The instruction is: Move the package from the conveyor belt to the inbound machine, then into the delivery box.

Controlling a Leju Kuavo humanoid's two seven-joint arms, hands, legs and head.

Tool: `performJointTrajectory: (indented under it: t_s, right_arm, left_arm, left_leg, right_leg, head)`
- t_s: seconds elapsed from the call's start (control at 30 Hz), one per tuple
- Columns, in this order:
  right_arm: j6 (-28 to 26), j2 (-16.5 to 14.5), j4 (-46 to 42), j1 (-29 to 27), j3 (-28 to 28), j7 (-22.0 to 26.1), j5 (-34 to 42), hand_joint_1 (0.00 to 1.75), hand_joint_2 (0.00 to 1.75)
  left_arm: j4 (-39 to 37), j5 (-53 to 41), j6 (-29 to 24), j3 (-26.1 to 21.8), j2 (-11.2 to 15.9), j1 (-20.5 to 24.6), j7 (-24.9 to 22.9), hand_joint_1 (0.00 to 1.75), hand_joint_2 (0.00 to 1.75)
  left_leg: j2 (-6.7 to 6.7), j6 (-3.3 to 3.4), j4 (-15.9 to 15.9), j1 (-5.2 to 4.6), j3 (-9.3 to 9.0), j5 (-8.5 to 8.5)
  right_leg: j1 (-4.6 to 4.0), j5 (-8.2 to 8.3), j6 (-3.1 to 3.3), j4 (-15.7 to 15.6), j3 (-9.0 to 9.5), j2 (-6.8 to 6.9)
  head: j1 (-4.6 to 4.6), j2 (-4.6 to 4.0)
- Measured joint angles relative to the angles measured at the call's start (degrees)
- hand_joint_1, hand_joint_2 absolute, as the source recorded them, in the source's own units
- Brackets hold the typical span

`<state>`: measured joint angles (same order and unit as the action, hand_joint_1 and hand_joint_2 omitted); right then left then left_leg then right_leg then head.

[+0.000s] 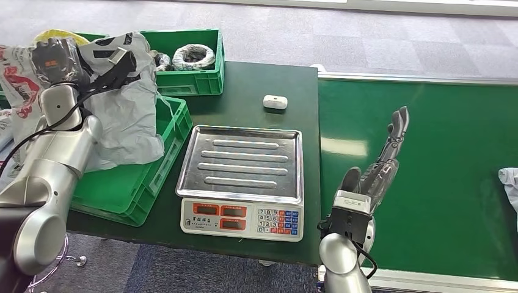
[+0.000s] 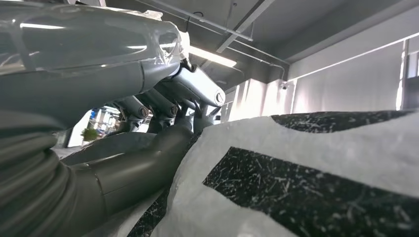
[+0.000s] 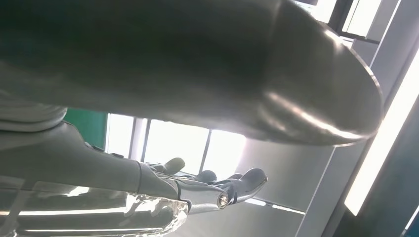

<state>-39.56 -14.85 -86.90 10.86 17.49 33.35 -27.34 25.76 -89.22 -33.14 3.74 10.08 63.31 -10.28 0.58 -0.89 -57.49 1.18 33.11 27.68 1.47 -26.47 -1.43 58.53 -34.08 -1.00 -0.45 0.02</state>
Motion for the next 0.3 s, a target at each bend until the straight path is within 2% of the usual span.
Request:
performJointTrajectory:
  t_s: [0.2, 0.3]
  right_arm:
    - [0.0, 0.1, 0.0, -0.7, 0.0, 0.0, 0.0, 0.00, 0.00]
    - [0.0, 0.2, -0.1, -1.2, -0.1, 0.1, 0.1, 0.00, 0.00]
  left_arm:
    - [-3.3, 0.0, 6.0, 2.8, 3.3, 0.2, -6.3, 1.59, 1.75]
    - [-4.6, 0.0, 7.4, 4.0, 4.8, 0.1, -7.6, 1.61, 1.75]
  left_leg:
    - [-0.09, 0.00, 0.0, 0.00, 0.00, 0.00]
    - [-0.06, 0.00, 0.0, 0.01, 0.01, 0.00]
  right_leg:
    - [0.00, 0.01, 0.01, 0.0, -0.05, -0.04]
    - [-0.01, 0.00, 0.01, 0.0, -0.06, -0.04]
  head:
    - [-0.01, 0.00]
    - [-0.01, 0.00]
